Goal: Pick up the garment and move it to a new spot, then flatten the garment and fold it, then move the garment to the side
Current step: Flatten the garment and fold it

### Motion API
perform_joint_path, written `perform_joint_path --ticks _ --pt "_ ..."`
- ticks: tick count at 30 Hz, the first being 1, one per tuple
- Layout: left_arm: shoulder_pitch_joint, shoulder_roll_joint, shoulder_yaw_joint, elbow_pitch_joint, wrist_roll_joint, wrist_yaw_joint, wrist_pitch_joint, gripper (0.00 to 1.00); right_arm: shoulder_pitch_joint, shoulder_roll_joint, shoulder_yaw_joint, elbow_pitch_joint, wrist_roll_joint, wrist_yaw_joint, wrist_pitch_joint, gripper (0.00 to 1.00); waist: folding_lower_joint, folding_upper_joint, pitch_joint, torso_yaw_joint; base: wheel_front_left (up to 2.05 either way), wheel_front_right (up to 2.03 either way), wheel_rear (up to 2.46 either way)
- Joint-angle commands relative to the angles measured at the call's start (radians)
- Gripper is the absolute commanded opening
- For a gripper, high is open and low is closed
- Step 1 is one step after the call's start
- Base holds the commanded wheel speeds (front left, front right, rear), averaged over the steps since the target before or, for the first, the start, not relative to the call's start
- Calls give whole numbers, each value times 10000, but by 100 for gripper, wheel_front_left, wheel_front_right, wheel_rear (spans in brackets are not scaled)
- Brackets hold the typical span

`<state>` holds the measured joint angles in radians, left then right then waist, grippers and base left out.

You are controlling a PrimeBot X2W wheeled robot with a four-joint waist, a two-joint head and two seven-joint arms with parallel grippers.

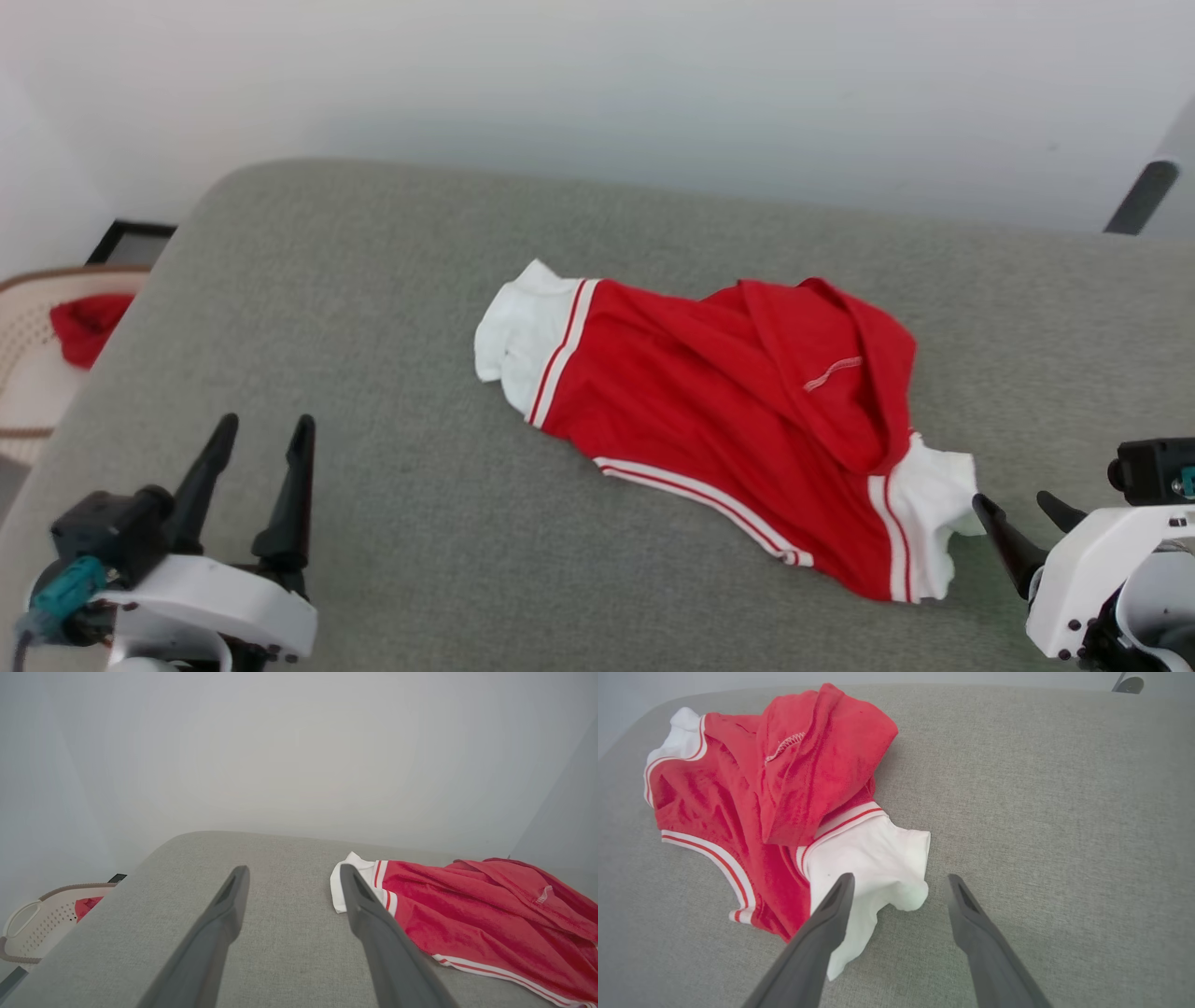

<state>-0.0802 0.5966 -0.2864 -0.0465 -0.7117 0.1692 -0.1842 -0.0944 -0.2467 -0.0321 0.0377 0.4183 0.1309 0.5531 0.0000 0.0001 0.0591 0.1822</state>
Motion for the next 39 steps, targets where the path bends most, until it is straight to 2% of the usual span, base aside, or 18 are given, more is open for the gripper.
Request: perform_joint_path --ticks 1,8,16,17,18,23,39 --pt "-29 -52 -19 -19 92 58 -56 100 -139 -3 -33 34 56 -3 71 100 0 -1 463 415 0 0 0" --pt "-327 -436 -291 10 169 -10 -205 100 -544 -22 -69 609 -2 -3 626 100 0 -1 993 743 0 0 0" --pt "-602 -616 -432 143 188 -112 -315 100 -1006 -18 301 1726 -55 -3 484 100 0 -1 1280 950 0 0 0" --pt "-612 -622 -432 149 187 -116 -331 100 -1046 -62 360 1919 -83 -3 445 65 0 -1 1296 967 0 0 0" --pt "-604 -627 -434 159 186 -117 -337 100 -1100 -71 391 2098 -77 -3 393 0 0 -1 1310 975 0 0 0" --pt "-444 -619 -361 169 106 -68 -377 100 -1264 -154 526 2610 -37 0 288 0 0 -1 1287 914 0 0 0" --pt "63 -392 -426 -75 58 -67 -323 100 -1709 -1450 -119 2353 -231 -7 259 0 0 -1 714 369 0 0 0"
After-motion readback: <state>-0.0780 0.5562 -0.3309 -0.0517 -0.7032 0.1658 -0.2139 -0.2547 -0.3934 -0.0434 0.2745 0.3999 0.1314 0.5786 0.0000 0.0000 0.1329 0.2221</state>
